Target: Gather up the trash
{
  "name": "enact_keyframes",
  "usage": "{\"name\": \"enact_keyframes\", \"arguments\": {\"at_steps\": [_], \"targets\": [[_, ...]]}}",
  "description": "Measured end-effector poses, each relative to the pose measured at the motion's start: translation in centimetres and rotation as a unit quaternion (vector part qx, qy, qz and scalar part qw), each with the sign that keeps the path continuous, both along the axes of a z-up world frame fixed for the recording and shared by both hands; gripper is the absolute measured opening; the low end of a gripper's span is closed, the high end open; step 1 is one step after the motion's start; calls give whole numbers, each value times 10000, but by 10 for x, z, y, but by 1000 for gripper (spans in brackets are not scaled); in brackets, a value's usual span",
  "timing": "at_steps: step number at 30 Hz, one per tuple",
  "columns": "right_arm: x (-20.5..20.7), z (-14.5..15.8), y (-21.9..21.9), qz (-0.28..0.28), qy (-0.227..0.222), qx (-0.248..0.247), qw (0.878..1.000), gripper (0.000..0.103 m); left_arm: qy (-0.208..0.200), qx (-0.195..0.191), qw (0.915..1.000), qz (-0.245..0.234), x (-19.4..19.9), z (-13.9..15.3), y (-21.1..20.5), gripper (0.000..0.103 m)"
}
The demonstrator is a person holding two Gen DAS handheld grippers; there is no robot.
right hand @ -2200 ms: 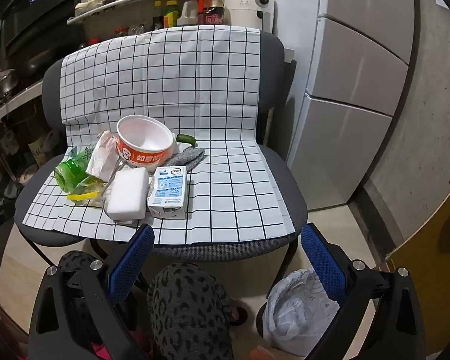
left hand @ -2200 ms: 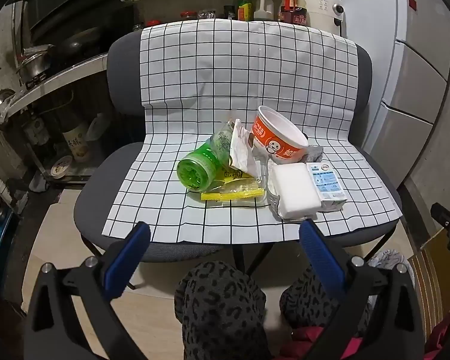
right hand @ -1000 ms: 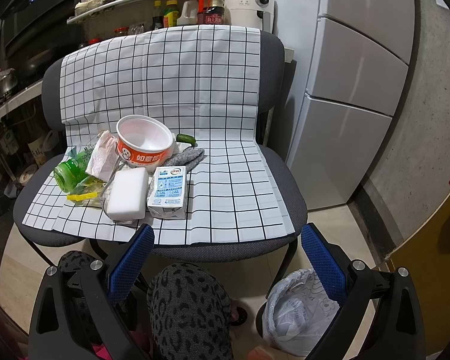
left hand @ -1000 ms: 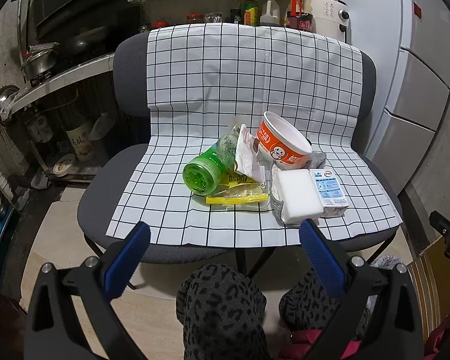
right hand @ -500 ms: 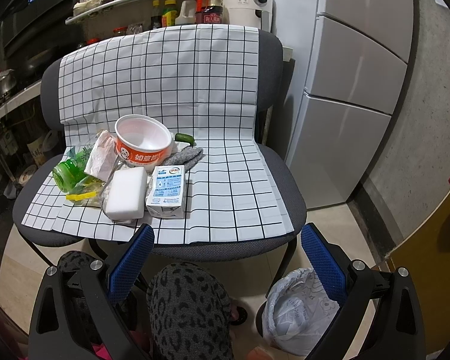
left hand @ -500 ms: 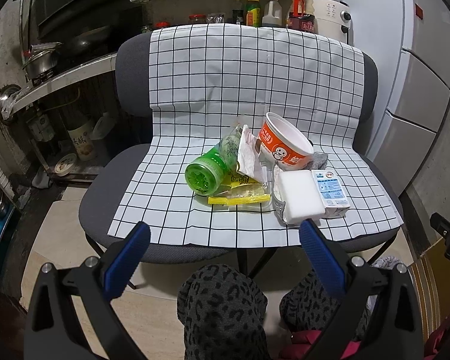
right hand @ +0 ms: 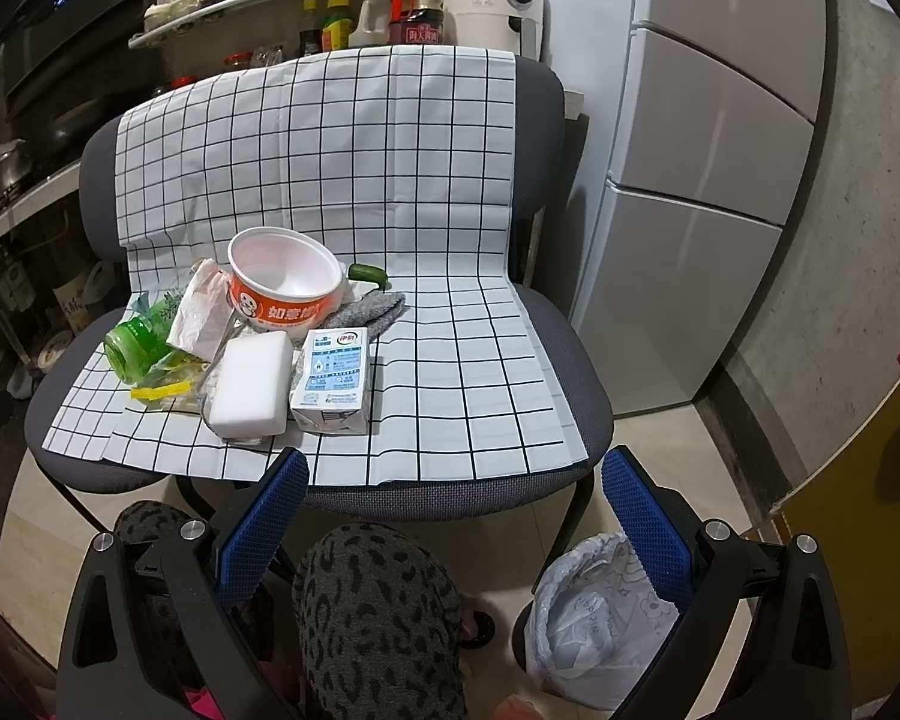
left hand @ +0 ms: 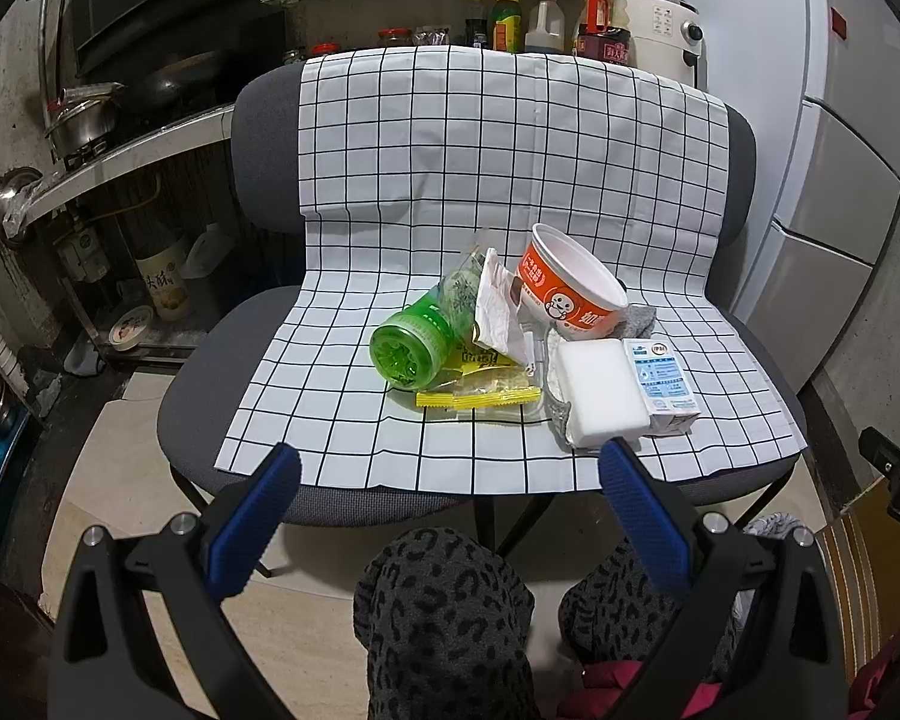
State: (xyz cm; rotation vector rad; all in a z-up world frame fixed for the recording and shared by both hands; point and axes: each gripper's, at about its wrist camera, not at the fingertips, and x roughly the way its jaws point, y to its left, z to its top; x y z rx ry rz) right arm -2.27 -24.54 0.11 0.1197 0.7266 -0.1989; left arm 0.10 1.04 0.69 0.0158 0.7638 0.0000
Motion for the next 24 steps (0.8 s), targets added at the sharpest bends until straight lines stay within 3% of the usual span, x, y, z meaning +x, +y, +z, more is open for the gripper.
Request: {"name": "enact_keyframes", "arguments": {"at_steps": [24], "targets": [[0,1,-1,-18,14,24,10000,97,0,1,10000,-3,0,0,0,96]]}}
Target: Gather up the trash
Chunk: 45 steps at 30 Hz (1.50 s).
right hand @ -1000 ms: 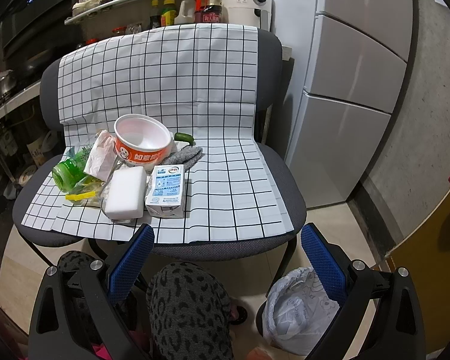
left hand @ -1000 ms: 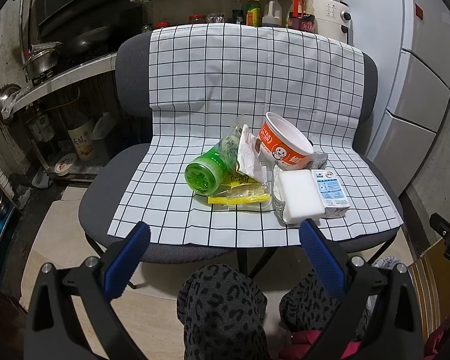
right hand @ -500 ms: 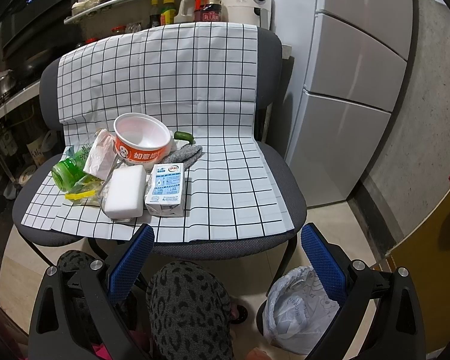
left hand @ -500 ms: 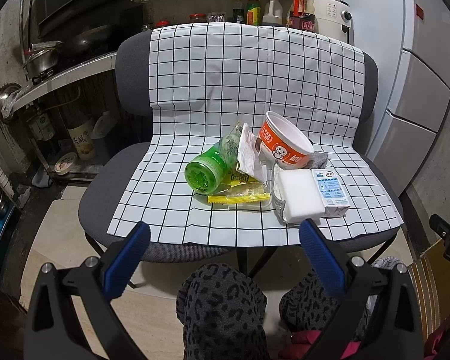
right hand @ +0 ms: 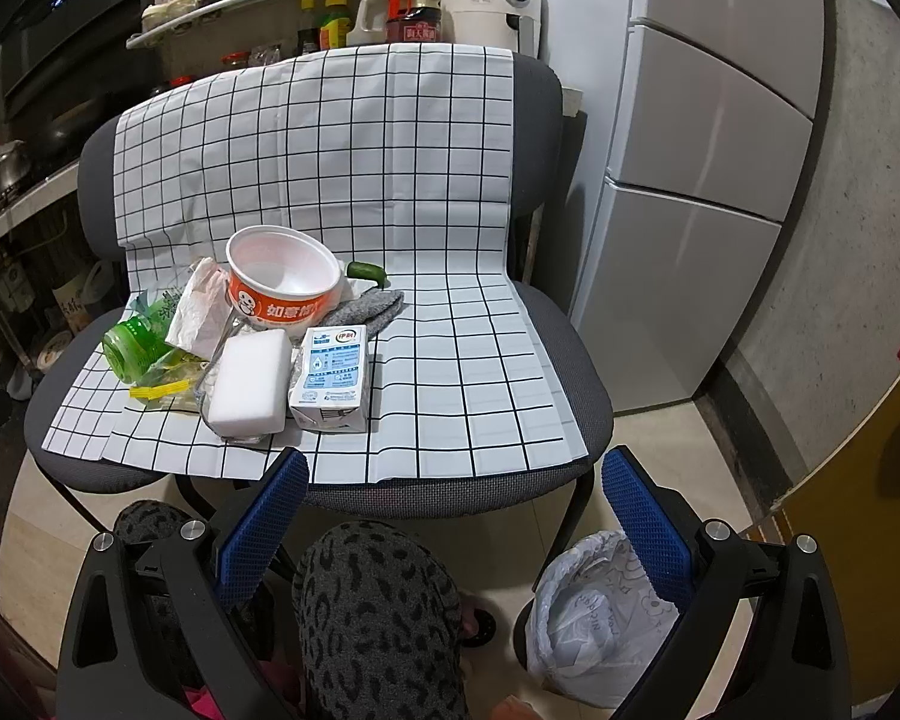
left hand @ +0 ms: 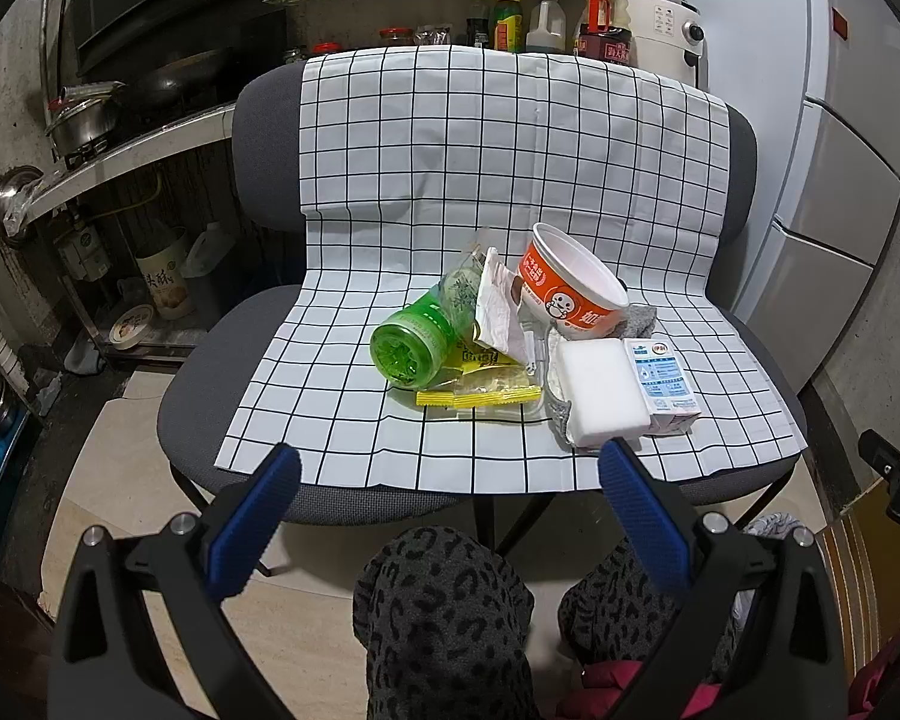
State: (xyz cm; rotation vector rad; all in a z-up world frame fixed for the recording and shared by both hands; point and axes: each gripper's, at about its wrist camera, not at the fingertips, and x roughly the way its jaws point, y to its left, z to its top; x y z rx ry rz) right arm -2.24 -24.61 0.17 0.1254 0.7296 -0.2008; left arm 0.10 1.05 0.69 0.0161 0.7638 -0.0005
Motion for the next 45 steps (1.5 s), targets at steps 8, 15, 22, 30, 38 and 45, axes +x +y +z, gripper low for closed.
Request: {"name": "enact_keyframes", "arguments": {"at_steps": [8,15,22,30,38,45], "targets": [[-2,-5,-1,8,0,12,10000,97,-2,6,10000,3,0,0,0,96],[7,-7,2,-2,-136,15,9999,97,48,3,10000,83,4,-6,6,96],[24,-20,16,347,-234,-76,9991,97,162,-152,9997,42,18,-20,9,96],[65,-44,49,643,-224,-59,9977,97,337,-150,9992,145,45,-57,17,96],[107,-82,68,978,33,-83,9952,97,421,45,9991,-22,65,-83,18,96],[139,-110,62,1050,165,167,9942,92,753,-321,9966,71,84,-104,28,96]]}}
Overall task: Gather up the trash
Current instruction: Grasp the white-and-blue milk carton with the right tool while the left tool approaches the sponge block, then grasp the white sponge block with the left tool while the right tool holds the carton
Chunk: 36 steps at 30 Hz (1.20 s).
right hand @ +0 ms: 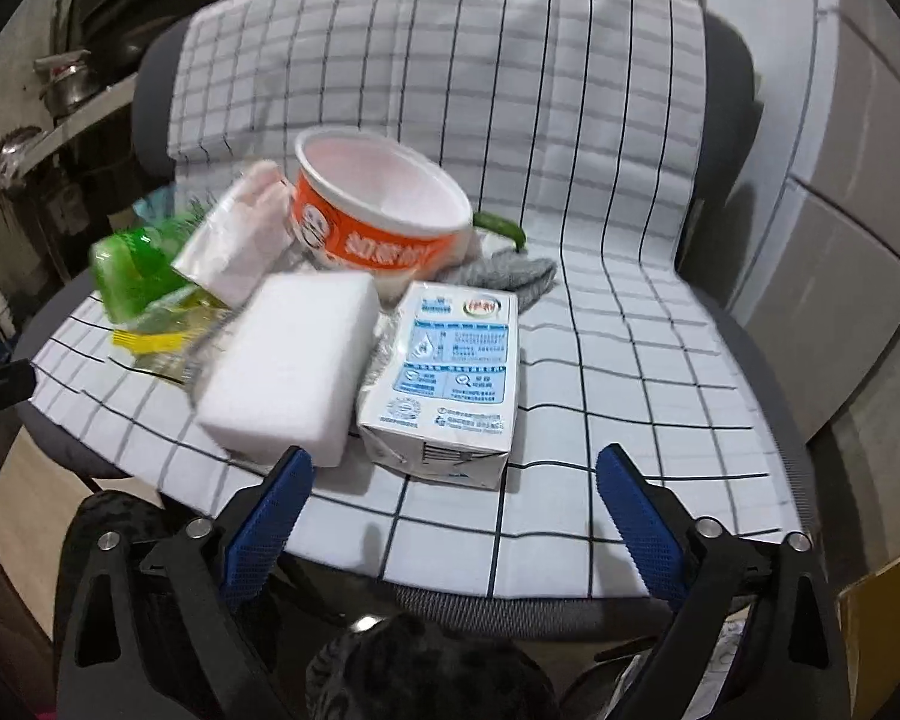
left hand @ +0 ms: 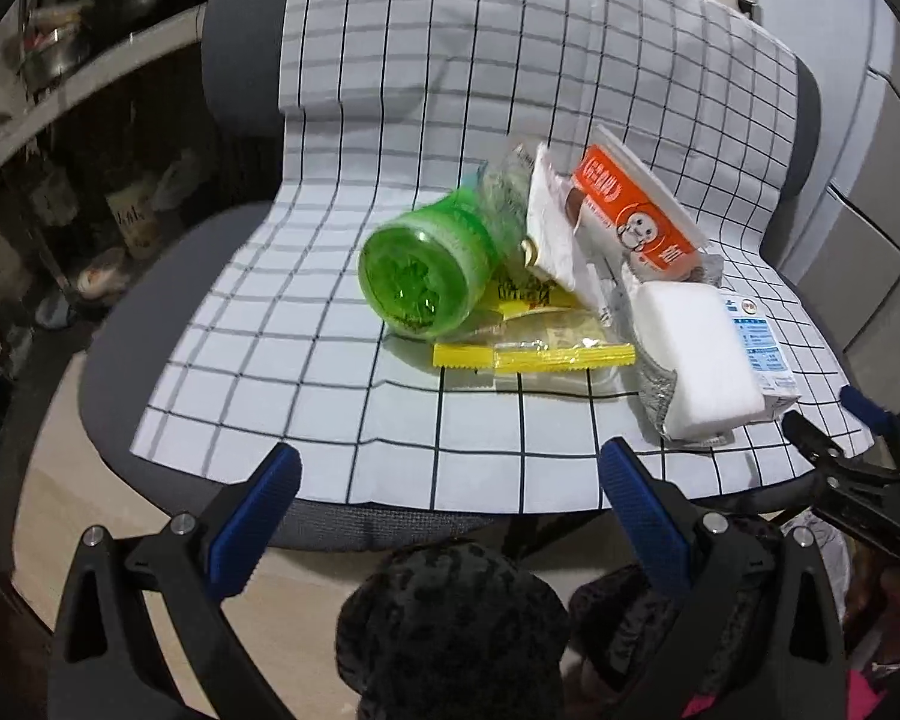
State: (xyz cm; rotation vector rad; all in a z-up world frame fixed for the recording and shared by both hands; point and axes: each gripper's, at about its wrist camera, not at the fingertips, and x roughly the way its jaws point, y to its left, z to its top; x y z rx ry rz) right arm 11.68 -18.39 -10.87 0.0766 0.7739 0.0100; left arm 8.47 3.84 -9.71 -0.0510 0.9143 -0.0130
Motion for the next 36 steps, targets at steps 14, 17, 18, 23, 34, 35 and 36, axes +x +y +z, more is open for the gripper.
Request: {"name": "enact_keyframes", "arguments": {"at_steps": [14,17,18,23,34,35,36], "targets": [[46,-25,-3,83,227,81,9997,90,-107,-255,9986,-458,2,1,-26,96],[40,-26,-8,23,229,316,9992,74,-103,-243,9980,-576,1,2,-39,95],[37,-25,-11,-25,179,328,9993,74,-84,-244,9979,-591,2,2,-43,95],[7,-17,-29,-291,-108,337,9990,73,-70,-316,9964,-784,3,3,-67,87],[-45,-7,-91,-936,-419,663,9925,74,-275,14,9917,-1258,39,-10,-167,88],[-48,-7,-94,-963,-423,675,9922,74,-282,192,9930,-1135,44,-14,-171,89],[-49,-8,-96,-974,-419,690,9920,74,-275,312,9935,-1060,47,-17,-173,89]]}}
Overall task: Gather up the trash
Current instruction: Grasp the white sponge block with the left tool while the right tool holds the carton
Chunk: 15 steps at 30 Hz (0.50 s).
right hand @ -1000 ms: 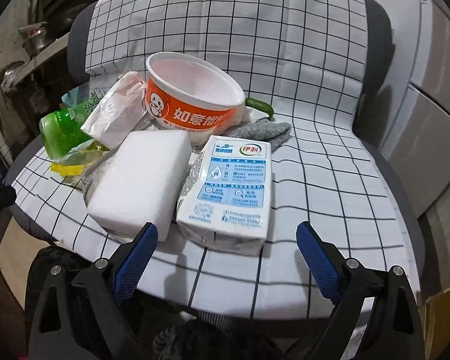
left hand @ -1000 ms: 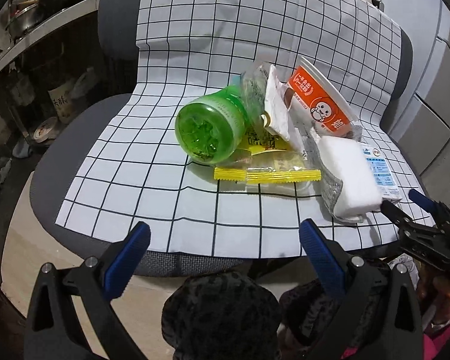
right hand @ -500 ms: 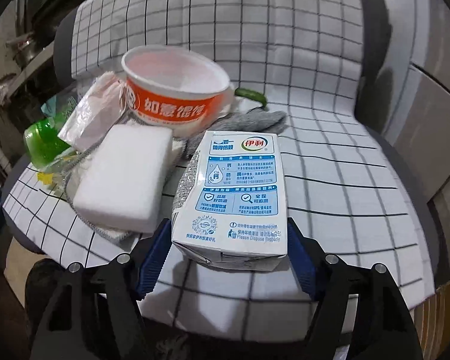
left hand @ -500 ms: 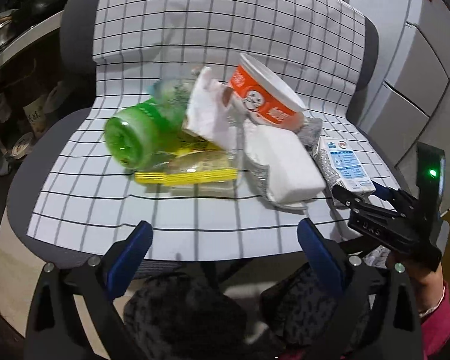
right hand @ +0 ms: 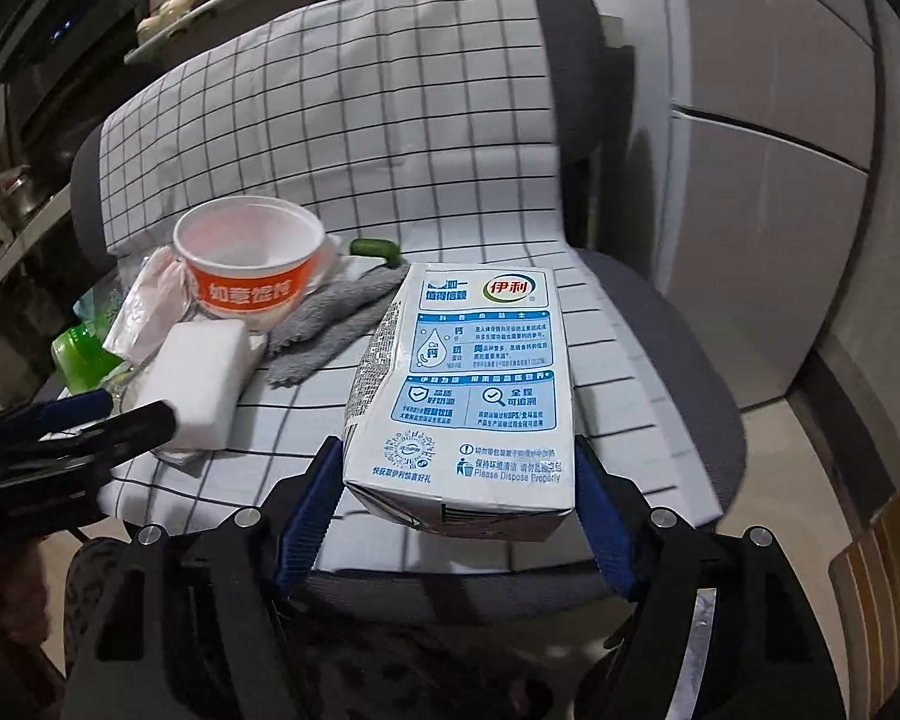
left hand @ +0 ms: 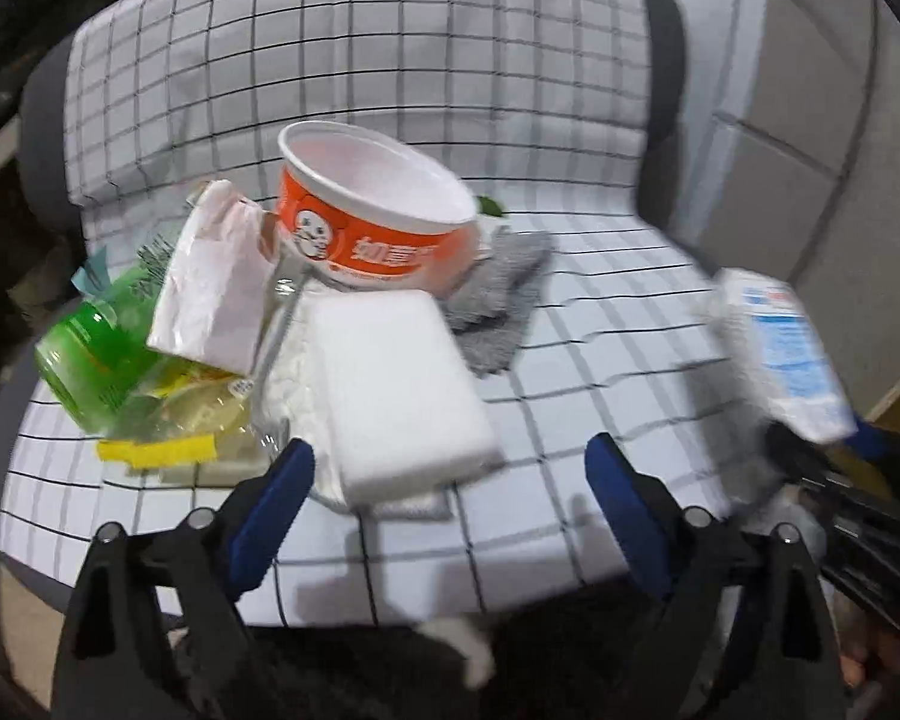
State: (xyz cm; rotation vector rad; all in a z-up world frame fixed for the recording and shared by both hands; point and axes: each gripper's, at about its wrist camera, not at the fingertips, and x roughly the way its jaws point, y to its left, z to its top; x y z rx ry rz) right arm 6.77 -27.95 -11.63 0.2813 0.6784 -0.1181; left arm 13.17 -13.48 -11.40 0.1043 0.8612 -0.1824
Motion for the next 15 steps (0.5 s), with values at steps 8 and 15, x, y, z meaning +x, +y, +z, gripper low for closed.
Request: {"name": "enact_keyframes", "arguments": {"at_steps": [8,15], "targets": [[-4,-7,-7,-2,30,62,10000,74,226,800,9957,414,26,-34,-13,92],[-3,-4,-3,-67,48,-41,10000,74,21,447,9984,356,21,-26,-2,67]]}}
